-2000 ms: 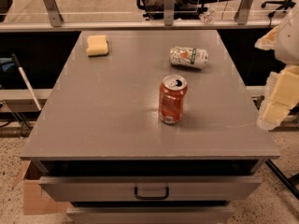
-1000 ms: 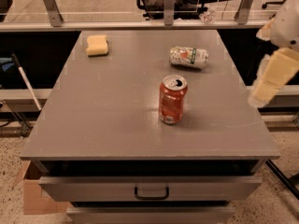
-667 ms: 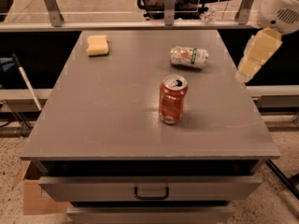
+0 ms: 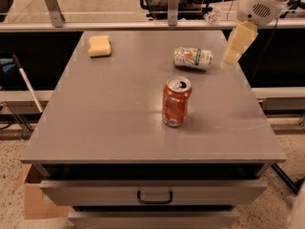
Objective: Place 7up can upright
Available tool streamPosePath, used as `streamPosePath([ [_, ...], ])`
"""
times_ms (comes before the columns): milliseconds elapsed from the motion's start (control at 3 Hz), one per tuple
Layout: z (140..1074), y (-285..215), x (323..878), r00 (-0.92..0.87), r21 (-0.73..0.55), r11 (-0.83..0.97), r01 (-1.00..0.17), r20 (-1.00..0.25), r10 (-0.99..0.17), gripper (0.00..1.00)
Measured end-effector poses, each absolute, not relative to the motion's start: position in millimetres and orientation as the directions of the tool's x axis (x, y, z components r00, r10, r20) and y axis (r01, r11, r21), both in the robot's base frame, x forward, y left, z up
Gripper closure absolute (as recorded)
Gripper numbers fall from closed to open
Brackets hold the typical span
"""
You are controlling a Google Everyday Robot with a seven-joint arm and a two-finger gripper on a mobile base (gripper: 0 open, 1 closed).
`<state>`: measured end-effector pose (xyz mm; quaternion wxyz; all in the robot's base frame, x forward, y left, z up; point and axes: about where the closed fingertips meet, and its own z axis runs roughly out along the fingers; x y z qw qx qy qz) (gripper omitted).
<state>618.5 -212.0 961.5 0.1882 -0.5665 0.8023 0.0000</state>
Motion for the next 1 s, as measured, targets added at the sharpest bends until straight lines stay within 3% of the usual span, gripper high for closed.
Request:
streamPosePath([
  [333,910.0,-169.4,680.0,-0.248,-0.185,0.301,-0.935,-0.264,-0.932,0.00],
  [1000,903.5,-165.0,688.6,-0.263,-0.183,0.315,-0.931,-0.264,-0.928,0.00],
])
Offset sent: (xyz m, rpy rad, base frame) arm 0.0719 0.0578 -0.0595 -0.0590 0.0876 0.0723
